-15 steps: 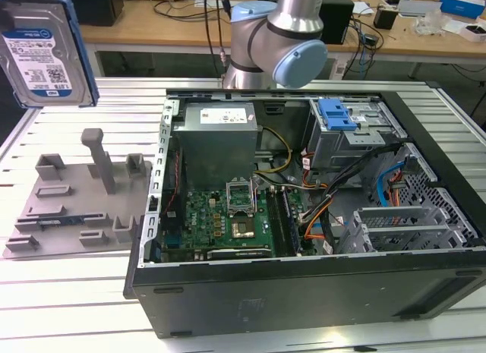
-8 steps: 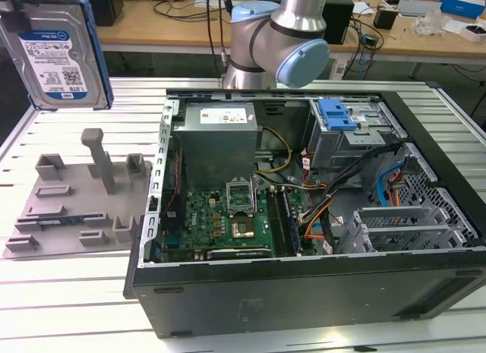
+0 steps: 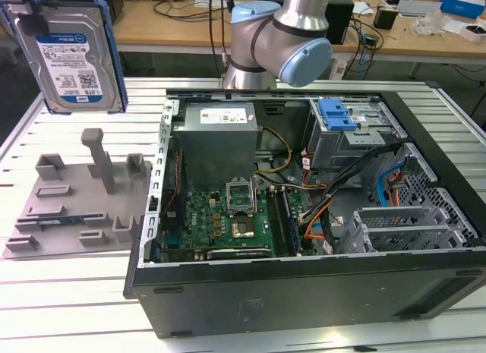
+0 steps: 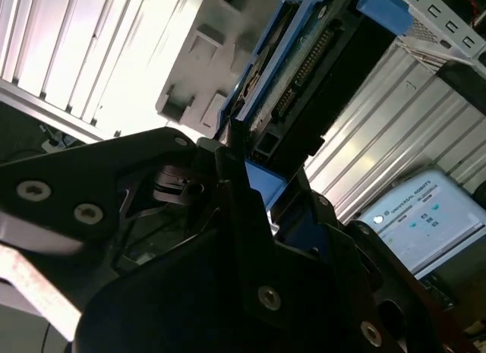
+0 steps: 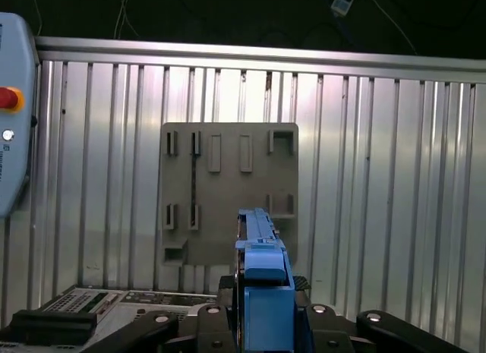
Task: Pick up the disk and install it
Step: 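Pick up the disk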
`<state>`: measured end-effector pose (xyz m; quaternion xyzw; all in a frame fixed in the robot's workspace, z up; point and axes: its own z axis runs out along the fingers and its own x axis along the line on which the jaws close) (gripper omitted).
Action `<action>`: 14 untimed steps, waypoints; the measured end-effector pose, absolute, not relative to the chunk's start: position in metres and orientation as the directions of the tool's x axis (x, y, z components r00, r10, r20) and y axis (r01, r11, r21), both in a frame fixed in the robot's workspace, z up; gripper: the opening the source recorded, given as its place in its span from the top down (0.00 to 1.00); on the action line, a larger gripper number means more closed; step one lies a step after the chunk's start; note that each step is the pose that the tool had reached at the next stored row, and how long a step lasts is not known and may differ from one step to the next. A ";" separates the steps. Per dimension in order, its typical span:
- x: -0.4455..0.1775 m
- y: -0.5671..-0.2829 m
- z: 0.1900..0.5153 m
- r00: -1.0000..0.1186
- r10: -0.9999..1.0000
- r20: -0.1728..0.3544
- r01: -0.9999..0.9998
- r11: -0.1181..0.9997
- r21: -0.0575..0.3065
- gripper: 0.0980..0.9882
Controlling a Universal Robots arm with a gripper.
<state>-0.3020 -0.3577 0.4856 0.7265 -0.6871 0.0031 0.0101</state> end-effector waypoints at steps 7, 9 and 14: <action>-0.266 -0.369 0.492 0.057 -0.998 0.018 -0.998 -0.056 0.011 0.70; -0.253 -0.374 0.493 0.057 -0.998 0.018 -0.998 -0.056 0.010 0.70; -0.234 -0.381 0.495 0.057 -0.998 0.018 -0.998 -0.057 0.011 0.70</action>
